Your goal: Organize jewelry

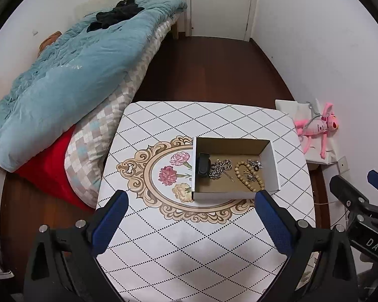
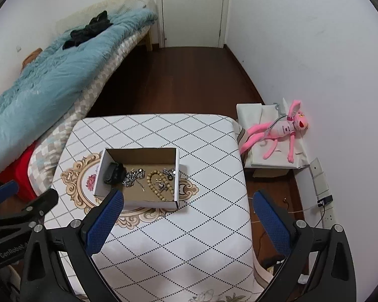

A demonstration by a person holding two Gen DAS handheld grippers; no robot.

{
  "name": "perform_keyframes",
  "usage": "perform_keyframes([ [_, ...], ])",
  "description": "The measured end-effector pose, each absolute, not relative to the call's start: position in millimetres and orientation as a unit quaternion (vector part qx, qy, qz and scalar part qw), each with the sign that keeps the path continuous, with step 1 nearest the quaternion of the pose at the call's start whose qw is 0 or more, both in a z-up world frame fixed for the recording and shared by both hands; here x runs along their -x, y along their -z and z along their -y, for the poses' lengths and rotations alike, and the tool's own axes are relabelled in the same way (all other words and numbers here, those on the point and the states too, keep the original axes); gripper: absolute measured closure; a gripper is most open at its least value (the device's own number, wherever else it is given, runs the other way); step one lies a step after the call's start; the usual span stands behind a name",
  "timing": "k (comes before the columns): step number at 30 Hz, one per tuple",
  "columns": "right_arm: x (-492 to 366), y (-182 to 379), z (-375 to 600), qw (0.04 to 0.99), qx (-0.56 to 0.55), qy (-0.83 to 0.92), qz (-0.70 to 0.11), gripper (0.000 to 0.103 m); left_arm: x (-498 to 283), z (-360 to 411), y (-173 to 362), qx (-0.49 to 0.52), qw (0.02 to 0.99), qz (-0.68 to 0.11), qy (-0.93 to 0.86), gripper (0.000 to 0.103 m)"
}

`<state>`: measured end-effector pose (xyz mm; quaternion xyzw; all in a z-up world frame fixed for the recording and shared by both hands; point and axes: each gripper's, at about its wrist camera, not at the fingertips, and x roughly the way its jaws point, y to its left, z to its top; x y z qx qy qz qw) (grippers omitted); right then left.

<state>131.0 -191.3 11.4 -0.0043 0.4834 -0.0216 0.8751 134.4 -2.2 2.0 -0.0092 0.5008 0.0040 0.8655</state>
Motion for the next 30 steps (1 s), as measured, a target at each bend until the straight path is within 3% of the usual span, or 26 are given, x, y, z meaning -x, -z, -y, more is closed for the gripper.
perform_keyframes([
  [30, -147, -3, 188, 0.859, 0.017, 0.013, -0.512, 0.000, -143, 4, 7, 0.005, 0.858, -0.514, -0.012, 0.001],
])
